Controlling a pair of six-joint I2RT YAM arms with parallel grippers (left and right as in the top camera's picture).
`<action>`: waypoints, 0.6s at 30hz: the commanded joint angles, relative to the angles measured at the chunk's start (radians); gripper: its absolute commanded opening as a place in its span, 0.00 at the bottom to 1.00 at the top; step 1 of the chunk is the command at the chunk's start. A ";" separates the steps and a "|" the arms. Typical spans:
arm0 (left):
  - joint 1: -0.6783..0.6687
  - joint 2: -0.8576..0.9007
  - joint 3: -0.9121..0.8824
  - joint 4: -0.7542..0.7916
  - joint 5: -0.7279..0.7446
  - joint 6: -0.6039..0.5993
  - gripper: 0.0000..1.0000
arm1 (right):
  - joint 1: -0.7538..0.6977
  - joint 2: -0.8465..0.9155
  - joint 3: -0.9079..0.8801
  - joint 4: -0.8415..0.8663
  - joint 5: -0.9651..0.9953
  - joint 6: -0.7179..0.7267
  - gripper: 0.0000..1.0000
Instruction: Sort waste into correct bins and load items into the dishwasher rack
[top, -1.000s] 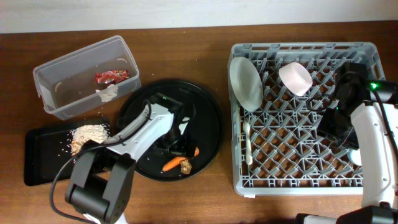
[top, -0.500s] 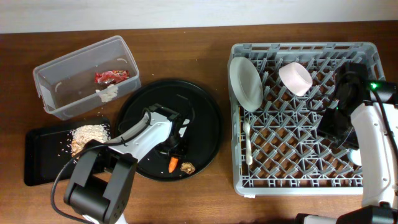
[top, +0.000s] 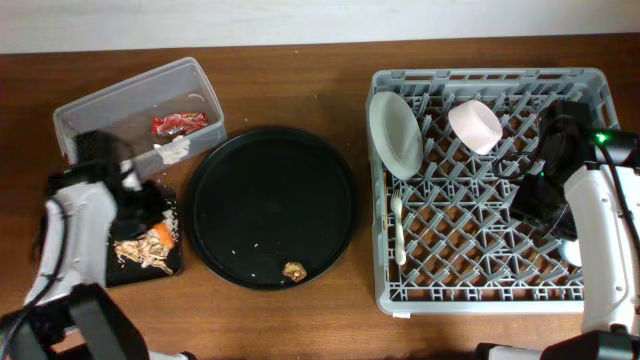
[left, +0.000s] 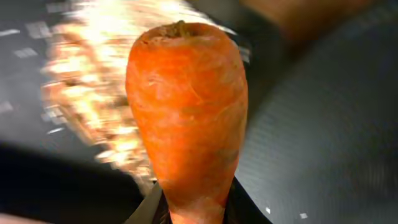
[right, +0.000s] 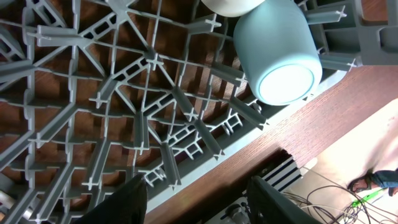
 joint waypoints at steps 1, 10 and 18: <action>0.170 -0.018 0.008 -0.013 0.003 -0.127 0.01 | -0.006 -0.004 -0.002 -0.001 0.002 0.000 0.55; 0.416 -0.014 -0.032 0.095 -0.044 -0.203 0.00 | -0.006 -0.004 -0.002 -0.001 0.002 0.000 0.55; 0.416 -0.014 -0.234 0.303 -0.104 -0.204 0.03 | -0.006 -0.004 -0.002 -0.001 0.002 0.000 0.55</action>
